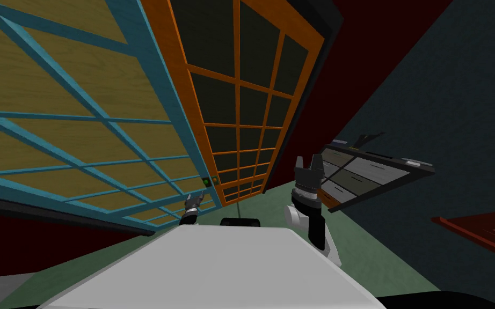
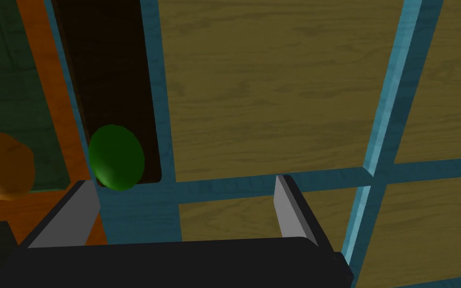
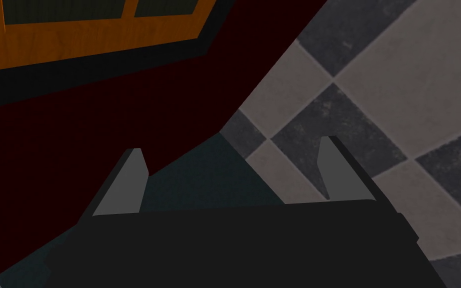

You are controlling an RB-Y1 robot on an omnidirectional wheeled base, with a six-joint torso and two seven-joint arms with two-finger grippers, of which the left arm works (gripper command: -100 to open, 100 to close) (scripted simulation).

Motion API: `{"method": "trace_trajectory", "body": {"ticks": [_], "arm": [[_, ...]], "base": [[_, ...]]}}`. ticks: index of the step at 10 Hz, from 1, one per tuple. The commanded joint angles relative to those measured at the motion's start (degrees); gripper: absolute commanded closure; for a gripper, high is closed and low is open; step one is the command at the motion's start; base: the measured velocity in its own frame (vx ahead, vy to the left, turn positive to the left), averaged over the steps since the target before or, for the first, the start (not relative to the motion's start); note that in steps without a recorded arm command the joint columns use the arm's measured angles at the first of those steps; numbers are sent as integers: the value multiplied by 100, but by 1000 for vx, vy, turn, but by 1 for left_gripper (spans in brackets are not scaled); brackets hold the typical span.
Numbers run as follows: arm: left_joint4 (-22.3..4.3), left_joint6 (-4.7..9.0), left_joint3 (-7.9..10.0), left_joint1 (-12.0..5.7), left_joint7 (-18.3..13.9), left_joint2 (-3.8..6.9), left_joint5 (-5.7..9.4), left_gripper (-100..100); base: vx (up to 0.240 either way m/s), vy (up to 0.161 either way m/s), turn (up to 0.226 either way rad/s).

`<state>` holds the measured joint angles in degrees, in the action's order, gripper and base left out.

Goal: Pull the door open

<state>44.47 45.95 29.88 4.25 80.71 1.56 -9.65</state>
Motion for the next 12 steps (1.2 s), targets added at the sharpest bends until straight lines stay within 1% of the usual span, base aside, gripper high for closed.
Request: {"method": "trace_trajectory", "body": {"ticks": [1,3,4,5,6,11,12], "arm": [[-36,55,-42,-158,8,-11,-8,-100],[15,70,-110,-326,14,-62,-28,-100],[15,70,-110,-326,14,-62,-28,-100],[-128,148,-89,-368,43,-46,-17,-100],[-128,148,-89,-368,43,-46,-17,100],[-128,148,-89,-368,43,-46,-17,100],[-172,141,-60,-232,-34,-15,24,100]], "base": [[147,54,-95],[207,35,-104],[128,45,-24],[21,8,24],[-11,-12,-25],[-5,-1,0],[-81,-14,34]]}}
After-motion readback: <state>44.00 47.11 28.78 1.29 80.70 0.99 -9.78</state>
